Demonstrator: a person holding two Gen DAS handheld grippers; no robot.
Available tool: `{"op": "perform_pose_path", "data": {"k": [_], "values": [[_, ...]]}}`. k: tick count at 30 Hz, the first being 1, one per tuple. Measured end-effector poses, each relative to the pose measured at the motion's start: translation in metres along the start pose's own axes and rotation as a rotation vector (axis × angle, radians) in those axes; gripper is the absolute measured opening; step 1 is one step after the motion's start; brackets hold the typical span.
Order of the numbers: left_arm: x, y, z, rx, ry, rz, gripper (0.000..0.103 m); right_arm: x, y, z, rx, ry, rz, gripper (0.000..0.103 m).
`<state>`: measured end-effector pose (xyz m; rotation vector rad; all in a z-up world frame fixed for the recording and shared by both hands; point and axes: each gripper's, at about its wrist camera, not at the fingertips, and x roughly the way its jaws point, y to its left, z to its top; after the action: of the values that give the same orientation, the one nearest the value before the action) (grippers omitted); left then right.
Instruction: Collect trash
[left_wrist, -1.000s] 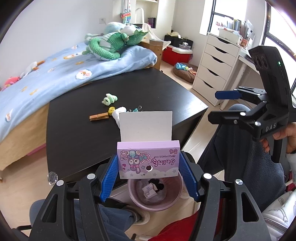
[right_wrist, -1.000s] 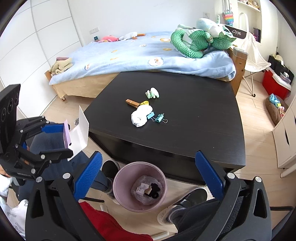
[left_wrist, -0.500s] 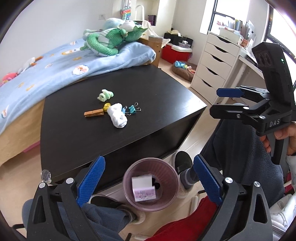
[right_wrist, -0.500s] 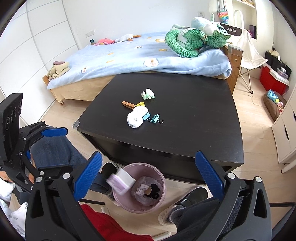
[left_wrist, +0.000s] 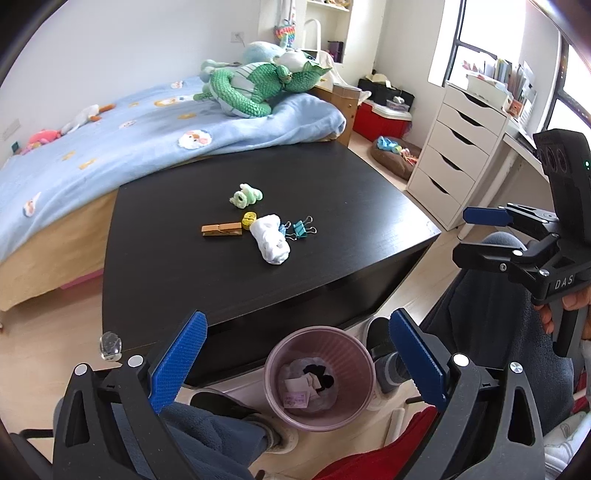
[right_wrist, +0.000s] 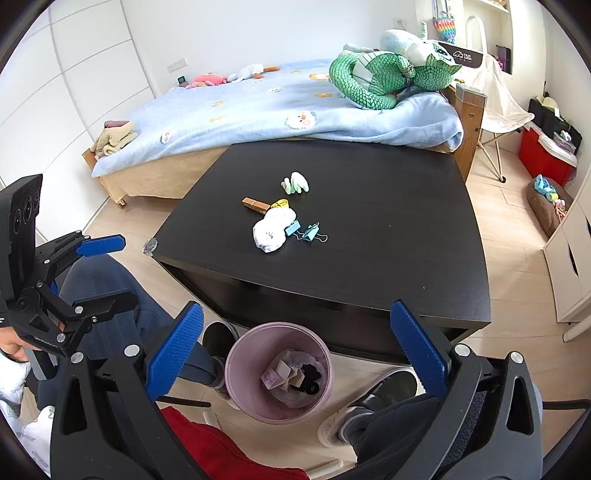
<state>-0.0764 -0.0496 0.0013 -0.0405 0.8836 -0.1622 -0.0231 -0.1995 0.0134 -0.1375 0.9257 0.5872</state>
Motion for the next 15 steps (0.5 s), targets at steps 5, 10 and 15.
{"op": "perform_pose_path", "data": {"k": [5,10,15], "values": [[0.003,0.006,0.004,-0.024,-0.004,0.006,0.095,0.004,0.001,0.006,-0.008,0.000,-0.003,0.099],[0.009,0.012,0.012,-0.038,-0.002,0.012,0.095,0.013,-0.001,0.017,-0.014,0.001,-0.011,0.099],[0.017,0.020,0.023,-0.050,-0.004,0.021,0.095,0.021,-0.004,0.031,-0.031,-0.009,-0.019,0.099]]}}
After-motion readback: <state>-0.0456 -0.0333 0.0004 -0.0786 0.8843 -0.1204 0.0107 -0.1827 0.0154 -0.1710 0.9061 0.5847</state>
